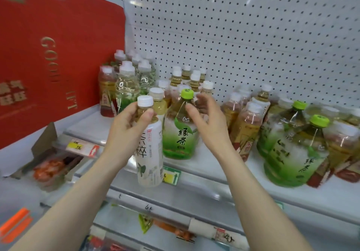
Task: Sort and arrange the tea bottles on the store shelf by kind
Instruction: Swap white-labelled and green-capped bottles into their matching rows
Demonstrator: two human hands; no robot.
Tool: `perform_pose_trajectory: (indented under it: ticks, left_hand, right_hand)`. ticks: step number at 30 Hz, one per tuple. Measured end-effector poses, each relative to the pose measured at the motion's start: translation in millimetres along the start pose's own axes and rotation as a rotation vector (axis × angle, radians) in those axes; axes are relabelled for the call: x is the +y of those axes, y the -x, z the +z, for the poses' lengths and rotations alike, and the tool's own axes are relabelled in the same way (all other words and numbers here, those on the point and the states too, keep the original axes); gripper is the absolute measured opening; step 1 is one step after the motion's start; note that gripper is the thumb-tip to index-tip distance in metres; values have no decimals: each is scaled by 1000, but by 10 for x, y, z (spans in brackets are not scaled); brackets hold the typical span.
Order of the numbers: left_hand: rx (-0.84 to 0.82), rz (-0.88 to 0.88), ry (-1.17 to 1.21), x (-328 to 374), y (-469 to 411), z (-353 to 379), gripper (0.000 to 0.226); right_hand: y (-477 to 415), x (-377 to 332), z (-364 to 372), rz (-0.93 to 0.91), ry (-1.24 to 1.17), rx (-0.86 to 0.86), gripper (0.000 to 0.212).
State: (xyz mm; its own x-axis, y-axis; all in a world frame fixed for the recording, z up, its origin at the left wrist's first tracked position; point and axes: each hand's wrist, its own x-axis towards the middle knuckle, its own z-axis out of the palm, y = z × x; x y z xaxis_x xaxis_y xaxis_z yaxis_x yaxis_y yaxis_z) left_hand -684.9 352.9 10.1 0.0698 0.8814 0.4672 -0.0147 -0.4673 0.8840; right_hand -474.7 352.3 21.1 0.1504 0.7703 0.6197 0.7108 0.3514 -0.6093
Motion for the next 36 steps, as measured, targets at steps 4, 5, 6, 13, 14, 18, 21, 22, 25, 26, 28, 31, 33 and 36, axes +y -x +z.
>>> perform_pose_trajectory:
  ticks: [4, 5, 6, 13, 14, 18, 21, 22, 25, 26, 28, 31, 33, 36]
  left_hand:
    - [5, 31, -21, 45, -49, -11, 14]
    - [14, 41, -21, 53, -62, -21, 13]
    - [25, 50, -27, 54, -76, -30, 13]
    - [51, 99, 4, 119, -175, 41, 20]
    - [44, 106, 6, 122, -199, 97, 21]
    - [-22, 106, -30, 82, -353, 446, 19]
    - [-81, 83, -40, -3, -472, 754, 26]
    - [-98, 69, -53, -33, -500, 838, 30]
    - [-116, 37, -103, -123, -580, 1020, 39]
    - [-112, 33, -120, -134, -601, 1049, 41]
    - [-98, 35, -143, -172, -647, 1078, 44]
    - [-63, 85, -184, -206, -633, 1082, 45]
    - [-45, 154, -228, -234, -562, 1041, 58]
    - [66, 288, -373, -324, -398, 864, 59]
  right_hand:
    - [54, 19, 67, 71, 119, -219, 88]
    - [49, -2, 60, 95, 121, -212, 92]
    - [47, -24, 45, 124, 120, -199, 95]
    - [243, 31, -203, 269, 164, -39, 97]
    - [278, 61, -237, 272, 177, -13, 97]
    - [337, 177, -353, 286, 231, 40, 98]
    - [356, 230, -402, 278, 254, 60, 99]
    - [365, 243, -412, 273, 266, 63, 100]
    - [383, 275, -438, 252, 283, 56, 103]
    - [384, 287, -440, 245, 285, 53, 103]
    - [396, 302, -435, 238, 284, 51, 103]
    - [426, 322, -410, 245, 256, 70, 101]
    - [455, 331, -392, 246, 220, 90, 98]
    - [486, 347, -364, 245, 165, 110, 94]
